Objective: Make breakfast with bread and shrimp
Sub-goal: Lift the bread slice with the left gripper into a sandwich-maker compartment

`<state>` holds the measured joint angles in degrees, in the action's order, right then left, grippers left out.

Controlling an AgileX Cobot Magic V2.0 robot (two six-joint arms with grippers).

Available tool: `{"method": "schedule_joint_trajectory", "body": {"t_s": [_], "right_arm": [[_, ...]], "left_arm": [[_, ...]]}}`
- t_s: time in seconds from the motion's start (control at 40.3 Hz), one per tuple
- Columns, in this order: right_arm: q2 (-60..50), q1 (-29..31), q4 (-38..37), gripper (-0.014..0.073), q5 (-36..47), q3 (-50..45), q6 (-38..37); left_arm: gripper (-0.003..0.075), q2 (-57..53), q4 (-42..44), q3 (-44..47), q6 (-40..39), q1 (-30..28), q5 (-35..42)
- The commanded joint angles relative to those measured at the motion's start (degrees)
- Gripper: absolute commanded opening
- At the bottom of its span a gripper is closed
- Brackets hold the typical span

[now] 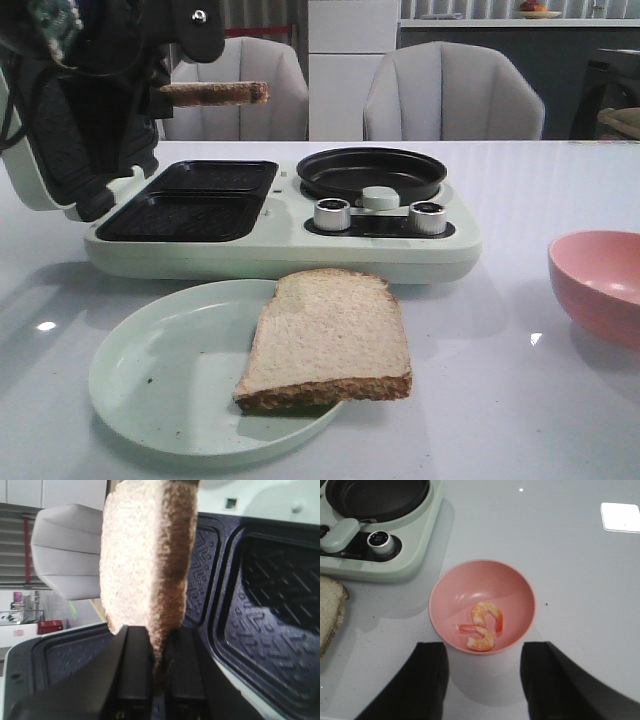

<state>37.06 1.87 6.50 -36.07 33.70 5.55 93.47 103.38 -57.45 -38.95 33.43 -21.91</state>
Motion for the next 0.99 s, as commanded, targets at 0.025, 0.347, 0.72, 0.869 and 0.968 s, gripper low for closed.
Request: {"method": "schedule_joint_trajectory", "body": {"t_s": [0.025,0.347,0.72,0.869,0.968], "right_arm": [[0.3,-0.1,0.3,0.0454,3.7,1.9,0.5],[0.3,-0.1,0.3,0.0454,3.7,1.9,0.5],[0.3,-0.1,0.3,0.0454,3.7,1.9,0.5],[0.3,-0.1,0.3,0.0454,3.7,1.9,0.5],[0.3,-0.1,0.3,0.0454,3.7,1.9,0.5]], "left_arm": [[0.0099,1.3,3.0,-6.5,-0.1,-2.9,2.7],[0.0099,11.5,3.0,-16.6,3.1,-8.8,7.7],[0.0103,19.6,3.0,-23.6,4.0,-11.8,9.5],[0.0185,19.7,3.0,-23.6,4.3,-13.1,13.8],[0.0333,19.7,3.0,-23.6,4.3,-13.3,13.4]]}}
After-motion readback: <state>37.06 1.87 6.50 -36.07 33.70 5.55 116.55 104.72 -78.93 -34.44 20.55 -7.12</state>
